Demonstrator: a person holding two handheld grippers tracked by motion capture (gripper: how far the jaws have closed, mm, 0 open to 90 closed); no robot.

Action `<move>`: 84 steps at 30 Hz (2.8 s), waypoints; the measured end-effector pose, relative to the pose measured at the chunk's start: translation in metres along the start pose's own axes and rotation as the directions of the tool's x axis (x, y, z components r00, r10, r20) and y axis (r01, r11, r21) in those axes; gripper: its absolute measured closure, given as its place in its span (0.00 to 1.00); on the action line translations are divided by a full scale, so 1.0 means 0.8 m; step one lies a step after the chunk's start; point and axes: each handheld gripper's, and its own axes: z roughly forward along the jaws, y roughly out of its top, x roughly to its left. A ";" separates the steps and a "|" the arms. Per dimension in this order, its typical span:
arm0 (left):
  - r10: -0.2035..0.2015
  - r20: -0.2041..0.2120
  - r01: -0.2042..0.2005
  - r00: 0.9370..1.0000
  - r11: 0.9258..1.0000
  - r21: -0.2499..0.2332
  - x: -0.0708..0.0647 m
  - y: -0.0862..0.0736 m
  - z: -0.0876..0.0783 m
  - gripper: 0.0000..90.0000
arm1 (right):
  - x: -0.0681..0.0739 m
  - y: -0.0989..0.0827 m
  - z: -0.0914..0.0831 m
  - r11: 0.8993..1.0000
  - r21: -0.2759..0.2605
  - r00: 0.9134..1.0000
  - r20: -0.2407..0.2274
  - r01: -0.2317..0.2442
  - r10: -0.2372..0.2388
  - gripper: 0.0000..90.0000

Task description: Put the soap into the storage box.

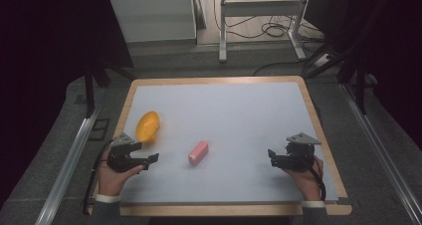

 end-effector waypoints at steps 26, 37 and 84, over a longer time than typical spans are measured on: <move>0.013 -0.045 -0.013 0.999 1.000 0.020 0.007 -0.003 0.003 0.19 | -0.015 -0.014 0.002 1.000 0.024 0.999 0.028 -0.018 0.017 0.07; 0.000 -0.080 0.000 0.997 1.000 0.004 -0.001 0.009 -0.007 0.20 | -0.016 -0.016 -0.004 1.000 0.000 1.000 0.014 -0.021 0.021 0.08; 0.129 -0.047 -0.124 0.991 0.988 0.092 -0.057 0.075 0.025 0.21 | -0.025 -0.019 -0.011 0.999 -0.006 0.999 0.029 -0.037 0.038 0.08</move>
